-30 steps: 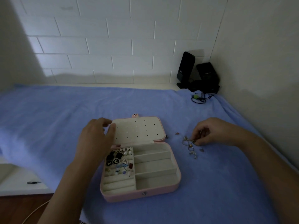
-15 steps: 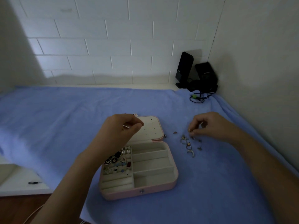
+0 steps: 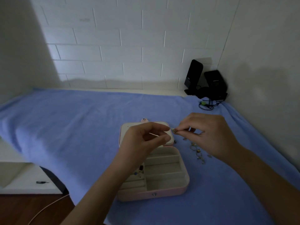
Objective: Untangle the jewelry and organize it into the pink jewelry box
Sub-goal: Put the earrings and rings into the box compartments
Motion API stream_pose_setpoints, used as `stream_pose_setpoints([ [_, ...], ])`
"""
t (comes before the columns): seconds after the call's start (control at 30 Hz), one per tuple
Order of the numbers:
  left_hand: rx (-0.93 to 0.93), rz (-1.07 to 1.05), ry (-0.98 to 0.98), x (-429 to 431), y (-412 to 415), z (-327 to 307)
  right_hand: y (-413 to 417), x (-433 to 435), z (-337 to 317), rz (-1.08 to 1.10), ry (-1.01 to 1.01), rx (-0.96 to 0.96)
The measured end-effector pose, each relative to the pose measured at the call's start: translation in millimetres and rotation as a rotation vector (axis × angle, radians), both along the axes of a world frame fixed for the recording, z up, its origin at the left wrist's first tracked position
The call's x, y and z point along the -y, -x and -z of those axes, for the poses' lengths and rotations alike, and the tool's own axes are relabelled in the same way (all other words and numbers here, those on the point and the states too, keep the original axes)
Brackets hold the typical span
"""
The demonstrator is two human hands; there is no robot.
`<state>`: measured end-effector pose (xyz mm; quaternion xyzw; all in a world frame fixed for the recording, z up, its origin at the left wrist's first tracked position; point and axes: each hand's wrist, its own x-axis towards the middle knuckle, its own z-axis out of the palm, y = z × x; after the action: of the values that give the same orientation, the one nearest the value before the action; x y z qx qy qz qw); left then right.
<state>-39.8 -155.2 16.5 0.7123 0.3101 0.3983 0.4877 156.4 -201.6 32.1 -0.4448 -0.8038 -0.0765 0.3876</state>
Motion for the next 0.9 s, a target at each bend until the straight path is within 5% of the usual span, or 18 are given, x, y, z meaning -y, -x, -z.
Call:
stream_pose_setpoints([
  [0.43, 0.130, -0.072, -0.101, 8, 17, -5, 30, -8, -17, -0.047, -0.046, 0.212],
  [0.9, 0.275, -0.211, 0.072, -2, 53, -12, 77, -33, -26, -0.094, -0.007, 0.025],
])
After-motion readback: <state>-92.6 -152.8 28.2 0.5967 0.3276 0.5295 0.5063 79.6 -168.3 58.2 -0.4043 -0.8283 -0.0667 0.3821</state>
